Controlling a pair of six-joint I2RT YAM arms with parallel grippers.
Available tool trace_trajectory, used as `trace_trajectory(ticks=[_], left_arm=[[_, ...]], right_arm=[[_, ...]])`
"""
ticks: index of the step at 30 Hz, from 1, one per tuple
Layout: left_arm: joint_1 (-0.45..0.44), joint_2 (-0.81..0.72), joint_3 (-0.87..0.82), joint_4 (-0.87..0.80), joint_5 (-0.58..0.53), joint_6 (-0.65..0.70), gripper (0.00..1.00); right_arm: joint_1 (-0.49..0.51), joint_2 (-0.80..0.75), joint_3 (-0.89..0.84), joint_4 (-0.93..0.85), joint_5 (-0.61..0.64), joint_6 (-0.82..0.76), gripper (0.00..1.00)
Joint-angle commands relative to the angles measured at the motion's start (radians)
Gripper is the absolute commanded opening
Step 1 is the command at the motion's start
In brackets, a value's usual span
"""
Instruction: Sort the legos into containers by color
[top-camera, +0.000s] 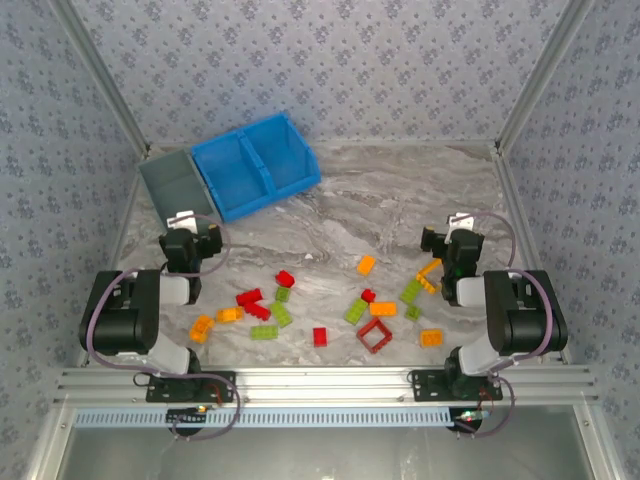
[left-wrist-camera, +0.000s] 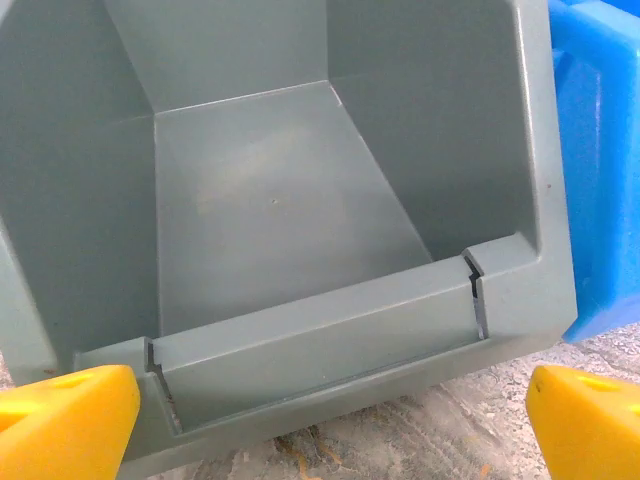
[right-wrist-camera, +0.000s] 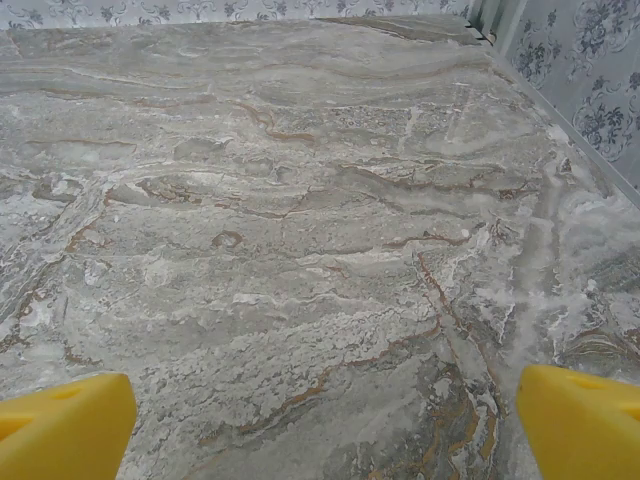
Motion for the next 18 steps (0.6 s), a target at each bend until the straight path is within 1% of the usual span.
trace_trajectory(ticks=[1,16,17,18], left_arm=[[0.007,0.001,0.019,0.009,0.014,0.011,0.99],[0.005,-0.012,0.014,0.017,0.010,0.012,0.99],[-0.007,-0.057,0.019,-0.032,-0.005,0.024,0.99],[-0.030,-0.106,0.029,-0.098,-0.050,0.034,0.99]], right_arm=[[-0.009,0.002,0.022,-0.001,-0.011,-0.018,1.00],[-0.009,0.002,0.021,-0.001,-0.012,-0.018,1.00],[-0.008,0.000,0.016,0.005,-0.012,-0.018,1.00],[-0.007,-0.009,0.009,0.017,-0.007,-0.020,1.00]])
